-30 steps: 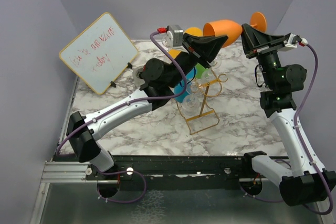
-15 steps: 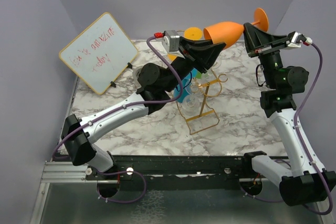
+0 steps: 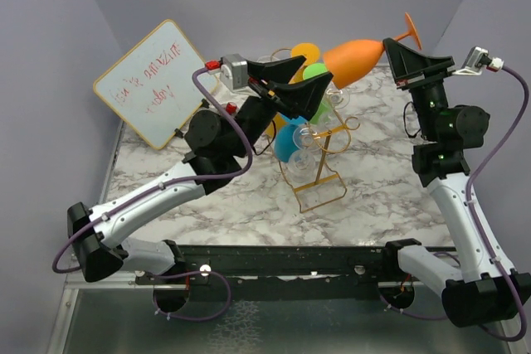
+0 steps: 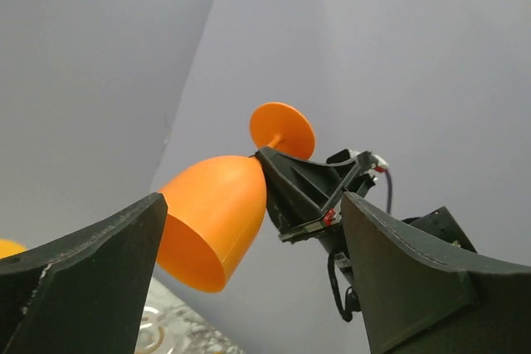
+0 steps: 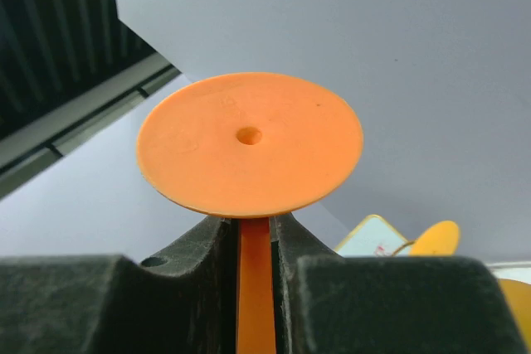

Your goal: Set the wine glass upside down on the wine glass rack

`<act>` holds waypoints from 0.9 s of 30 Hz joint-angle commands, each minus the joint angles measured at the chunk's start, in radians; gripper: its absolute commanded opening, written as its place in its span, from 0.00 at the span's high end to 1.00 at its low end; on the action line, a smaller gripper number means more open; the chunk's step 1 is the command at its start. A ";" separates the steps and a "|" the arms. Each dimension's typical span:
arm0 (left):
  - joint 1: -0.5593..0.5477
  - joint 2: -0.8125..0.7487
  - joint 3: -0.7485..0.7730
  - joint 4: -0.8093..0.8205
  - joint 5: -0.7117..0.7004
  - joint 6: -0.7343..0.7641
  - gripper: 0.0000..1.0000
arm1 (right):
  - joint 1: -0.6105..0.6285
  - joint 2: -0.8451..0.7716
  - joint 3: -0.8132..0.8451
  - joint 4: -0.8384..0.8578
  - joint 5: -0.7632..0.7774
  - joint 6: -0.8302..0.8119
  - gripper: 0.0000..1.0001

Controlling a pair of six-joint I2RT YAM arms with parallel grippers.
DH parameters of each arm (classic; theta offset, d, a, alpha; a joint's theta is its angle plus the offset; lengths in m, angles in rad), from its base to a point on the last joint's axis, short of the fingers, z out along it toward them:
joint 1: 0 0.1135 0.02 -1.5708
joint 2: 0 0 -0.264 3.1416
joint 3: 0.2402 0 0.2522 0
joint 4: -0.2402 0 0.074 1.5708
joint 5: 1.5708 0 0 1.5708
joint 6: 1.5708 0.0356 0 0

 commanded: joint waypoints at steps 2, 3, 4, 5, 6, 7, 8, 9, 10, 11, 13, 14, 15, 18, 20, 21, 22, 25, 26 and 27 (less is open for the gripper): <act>-0.005 -0.136 -0.028 -0.254 -0.150 0.110 0.09 | -0.003 -0.065 0.056 -0.163 0.045 -0.336 0.99; -0.005 -0.158 -0.029 -0.302 -0.174 0.127 0.07 | -0.002 -0.076 0.057 -0.189 0.062 -0.376 0.99; -0.005 -0.179 -0.029 -0.367 -0.197 0.143 0.06 | -0.002 -0.090 0.057 -0.211 0.072 -0.416 0.99; -0.005 -0.196 -0.024 -0.417 -0.225 0.158 0.06 | -0.002 -0.103 0.059 -0.233 0.080 -0.452 0.99; -0.005 -0.215 -0.016 -0.479 -0.251 0.169 0.05 | -0.001 -0.117 0.061 -0.254 0.086 -0.484 0.99; -0.005 -0.228 -0.009 -0.533 -0.277 0.180 0.05 | -0.003 -0.131 0.064 -0.276 0.092 -0.517 0.99; -0.005 -0.241 -0.006 -0.579 -0.301 0.192 0.04 | -0.002 -0.144 0.068 -0.300 0.102 -0.551 0.99; -0.005 -0.255 -0.006 -0.623 -0.325 0.197 0.04 | -0.003 -0.159 0.072 -0.323 0.109 -0.586 0.99; -0.005 -0.269 -0.010 -0.657 -0.348 0.201 0.04 | -0.003 -0.171 0.076 -0.342 0.121 -0.619 0.99; -0.005 -0.282 -0.018 -0.690 -0.366 0.205 0.04 | -0.003 -0.184 0.079 -0.363 0.132 -0.652 0.99; -0.005 -0.307 -0.036 -0.751 -0.405 0.205 0.03 | -0.003 -0.207 0.085 -0.396 0.135 -0.725 0.99; -0.005 -0.319 -0.047 -0.776 -0.421 0.205 0.03 | -0.002 -0.217 0.087 -0.419 0.132 -0.768 0.99; -0.005 -0.330 -0.067 -0.795 -0.435 0.202 0.03 | -0.003 -0.227 0.088 -0.443 0.126 -0.813 0.99; -0.005 -0.361 -0.114 -0.833 -0.470 0.187 0.03 | -0.003 -0.256 0.073 -0.520 0.118 -0.954 0.99; -0.005 -0.389 -0.155 -0.860 -0.501 0.170 0.03 | -0.001 -0.288 0.007 -0.562 0.090 -1.136 0.99; -0.005 -0.393 -0.161 -0.862 -0.509 0.166 0.03 | -0.002 -0.295 -0.011 -0.563 0.085 -1.175 0.99; -0.005 -0.394 -0.166 -0.866 -0.514 0.161 0.03 | -0.003 -0.301 -0.028 -0.564 0.073 -1.207 0.99; -0.005 -0.392 -0.179 -0.849 -0.526 0.138 0.03 | 0.000 -0.315 -0.099 -0.547 0.023 -1.284 0.99; -0.005 -0.390 -0.182 -0.839 -0.525 0.133 0.03 | -0.001 -0.315 -0.113 -0.546 0.010 -1.299 0.99; -0.005 -0.389 -0.187 -0.831 -0.519 0.132 0.03 | -0.003 -0.313 -0.123 -0.548 -0.002 -1.304 0.99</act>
